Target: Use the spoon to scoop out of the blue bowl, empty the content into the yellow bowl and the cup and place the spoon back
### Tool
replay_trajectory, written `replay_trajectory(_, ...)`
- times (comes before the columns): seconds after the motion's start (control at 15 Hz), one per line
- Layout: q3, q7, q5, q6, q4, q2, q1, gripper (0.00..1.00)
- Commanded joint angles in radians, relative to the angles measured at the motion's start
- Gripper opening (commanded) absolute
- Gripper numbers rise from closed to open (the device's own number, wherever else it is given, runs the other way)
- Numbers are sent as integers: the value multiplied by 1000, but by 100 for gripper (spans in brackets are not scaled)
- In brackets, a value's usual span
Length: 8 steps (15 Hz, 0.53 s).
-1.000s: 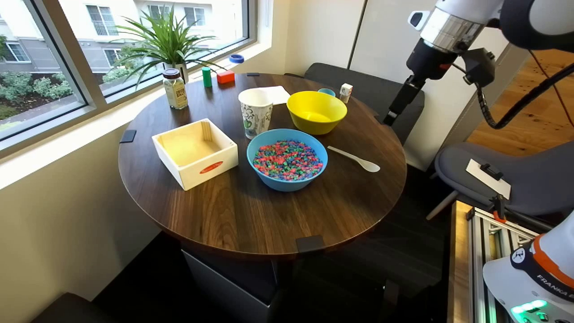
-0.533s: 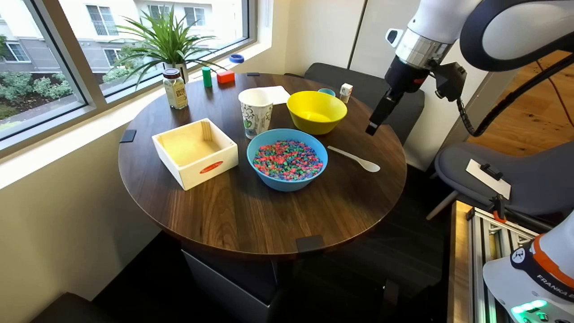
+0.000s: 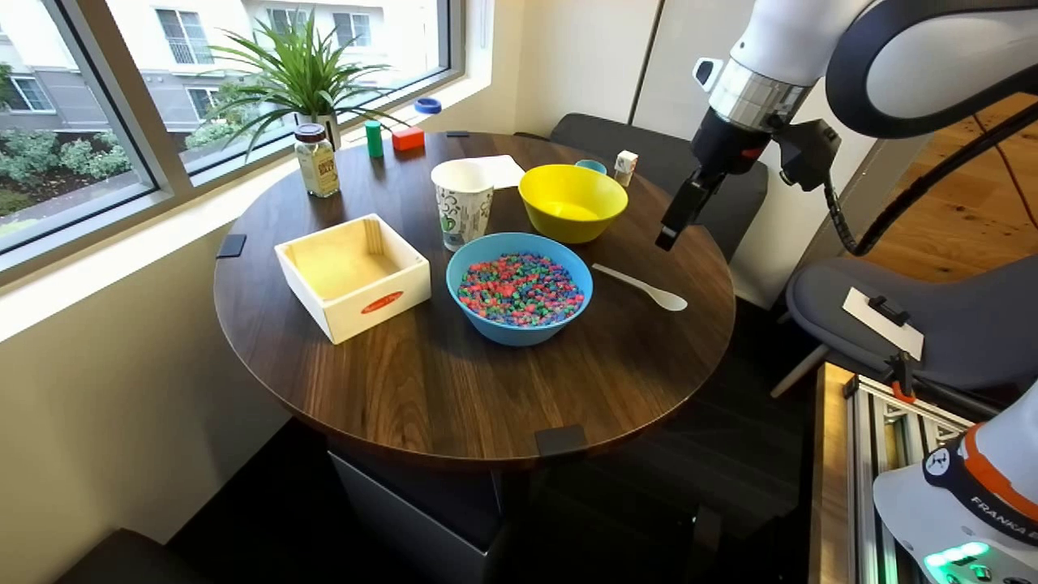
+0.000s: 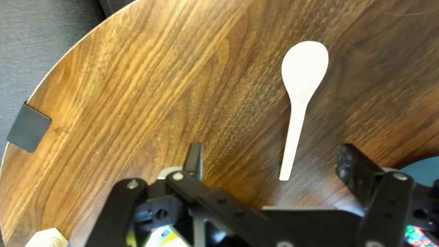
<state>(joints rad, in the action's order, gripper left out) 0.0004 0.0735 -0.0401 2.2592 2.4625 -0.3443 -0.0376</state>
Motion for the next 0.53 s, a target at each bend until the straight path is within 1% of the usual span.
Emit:
replay_trajectory(0.0, 53, 140, -37, 67, 14, 36, -8, 100)
replay_trajectory(0.2, 74, 224, -70, 120, 19, 69, -14, 100)
replay_trajectory(0.47, 77, 259, -85, 187, 25, 110, -10, 100)
